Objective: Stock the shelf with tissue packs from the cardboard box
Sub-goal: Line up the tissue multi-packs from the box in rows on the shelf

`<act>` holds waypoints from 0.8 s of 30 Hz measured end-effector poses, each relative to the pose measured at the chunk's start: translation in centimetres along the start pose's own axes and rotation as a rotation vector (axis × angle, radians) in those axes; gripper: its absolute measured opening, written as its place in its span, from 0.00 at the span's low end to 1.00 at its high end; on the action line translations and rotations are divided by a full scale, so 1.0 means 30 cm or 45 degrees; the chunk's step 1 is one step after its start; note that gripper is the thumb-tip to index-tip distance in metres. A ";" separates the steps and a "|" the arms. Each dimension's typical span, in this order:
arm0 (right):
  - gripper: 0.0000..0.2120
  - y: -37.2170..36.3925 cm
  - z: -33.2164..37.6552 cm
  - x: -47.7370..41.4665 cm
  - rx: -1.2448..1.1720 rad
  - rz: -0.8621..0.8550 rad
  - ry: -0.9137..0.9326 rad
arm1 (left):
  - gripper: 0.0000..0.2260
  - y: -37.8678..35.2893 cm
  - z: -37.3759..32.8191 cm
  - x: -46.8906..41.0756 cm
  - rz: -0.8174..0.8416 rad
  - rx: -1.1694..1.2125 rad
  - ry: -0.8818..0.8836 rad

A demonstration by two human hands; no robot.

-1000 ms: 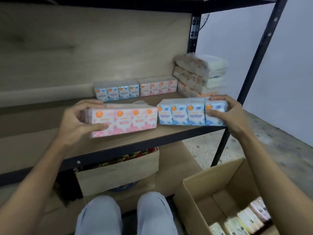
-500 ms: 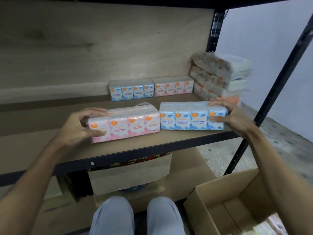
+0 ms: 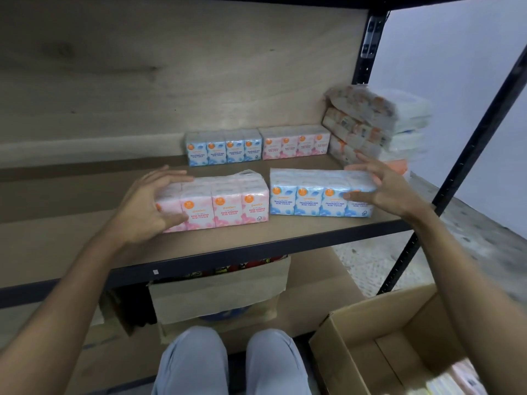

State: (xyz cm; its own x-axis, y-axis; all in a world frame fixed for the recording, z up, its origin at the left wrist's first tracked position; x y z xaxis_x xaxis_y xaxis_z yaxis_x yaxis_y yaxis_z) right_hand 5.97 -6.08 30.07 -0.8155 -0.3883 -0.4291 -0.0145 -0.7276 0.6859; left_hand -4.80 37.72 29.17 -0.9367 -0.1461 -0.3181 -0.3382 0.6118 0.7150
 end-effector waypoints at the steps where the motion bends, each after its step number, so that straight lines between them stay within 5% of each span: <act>1: 0.28 -0.007 0.032 -0.006 0.088 -0.025 0.057 | 0.31 -0.014 -0.022 -0.005 -0.006 -0.022 -0.001; 7: 0.31 -0.142 0.145 -0.071 0.526 0.004 0.332 | 0.32 -0.128 -0.204 -0.052 0.018 -0.348 -0.110; 13: 0.33 -0.264 0.123 -0.077 0.804 0.119 0.240 | 0.31 -0.242 -0.227 -0.090 0.086 -0.512 -0.044; 24: 0.34 -0.225 0.068 -0.114 0.663 0.202 0.406 | 0.25 -0.264 -0.221 -0.107 -0.088 -0.519 -0.070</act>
State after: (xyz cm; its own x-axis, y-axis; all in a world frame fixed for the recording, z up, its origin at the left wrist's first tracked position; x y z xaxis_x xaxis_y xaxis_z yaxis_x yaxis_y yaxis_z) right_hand 7.67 1.32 28.10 -0.6194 -0.6769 -0.3976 -0.2527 -0.3076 0.9173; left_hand 0.27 28.17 28.65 -0.9081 -0.1272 -0.3989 -0.4184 0.2426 0.8752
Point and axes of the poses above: each hand's wrist, its own x-axis away from the middle knuckle, its own y-axis out of the back of the hand, z = x × y, the point moved 2 cm from there along -x, towards the middle knuckle, and after that the axes turned 14 degrees about y, right-handed, at the moved point
